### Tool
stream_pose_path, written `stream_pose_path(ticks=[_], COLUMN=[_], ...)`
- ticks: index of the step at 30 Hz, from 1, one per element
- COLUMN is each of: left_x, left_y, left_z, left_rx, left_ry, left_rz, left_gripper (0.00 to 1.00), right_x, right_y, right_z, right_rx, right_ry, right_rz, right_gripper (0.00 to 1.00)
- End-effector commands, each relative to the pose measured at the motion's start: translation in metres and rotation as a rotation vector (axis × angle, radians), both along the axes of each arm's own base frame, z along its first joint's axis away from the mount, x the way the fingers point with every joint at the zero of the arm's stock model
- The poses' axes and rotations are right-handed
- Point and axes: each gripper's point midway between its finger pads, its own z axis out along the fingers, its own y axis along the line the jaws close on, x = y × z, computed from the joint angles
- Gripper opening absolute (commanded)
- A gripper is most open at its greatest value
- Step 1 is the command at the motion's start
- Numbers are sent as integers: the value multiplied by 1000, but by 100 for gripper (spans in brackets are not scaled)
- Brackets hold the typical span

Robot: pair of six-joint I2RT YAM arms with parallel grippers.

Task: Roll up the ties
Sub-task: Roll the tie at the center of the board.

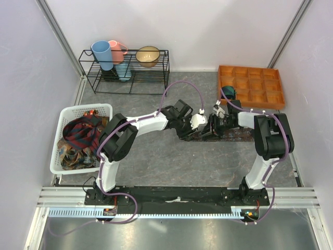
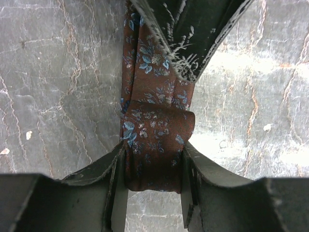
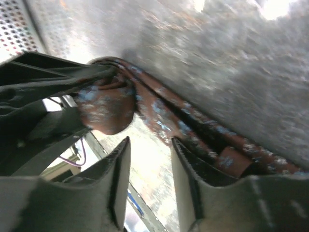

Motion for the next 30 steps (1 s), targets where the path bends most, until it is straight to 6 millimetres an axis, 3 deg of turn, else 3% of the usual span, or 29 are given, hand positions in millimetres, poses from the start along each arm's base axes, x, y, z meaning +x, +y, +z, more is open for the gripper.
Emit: stream_pose_path(ticks=[1,4,12,18,21,23,25,30], left_x=[-4,-3,-7,-10,-13,-15,-15,-12], left_y=[23,22,20,18,17,17,16,4], left_z=[-27,-27,-28,-27,-26,-26,-24,-5], left_rx=[132,132,119,110,102,98,90,7], left_ry=[16,16,34,41,49,54,58,58], left_rz=[-7,-7,-21,-44,-62,-67,-74,-65], left_gripper=[18,20,22,22,23,24,27,49], right_x=[17,18,25,28,30,27,26,23], right_y=[20,34,57,51,47,45,41,24], right_z=[37,41,26,3,-5,-12,-19,-36], right_rx=[104,129,135,70,44,25,-7,-94], right_ry=[-114,-129,-138,-134,-136,-123,-111,-82], right_rz=[8,30,32,19,12,10,1,-29], right_gripper=[53,59,57,42,21,1,0,0])
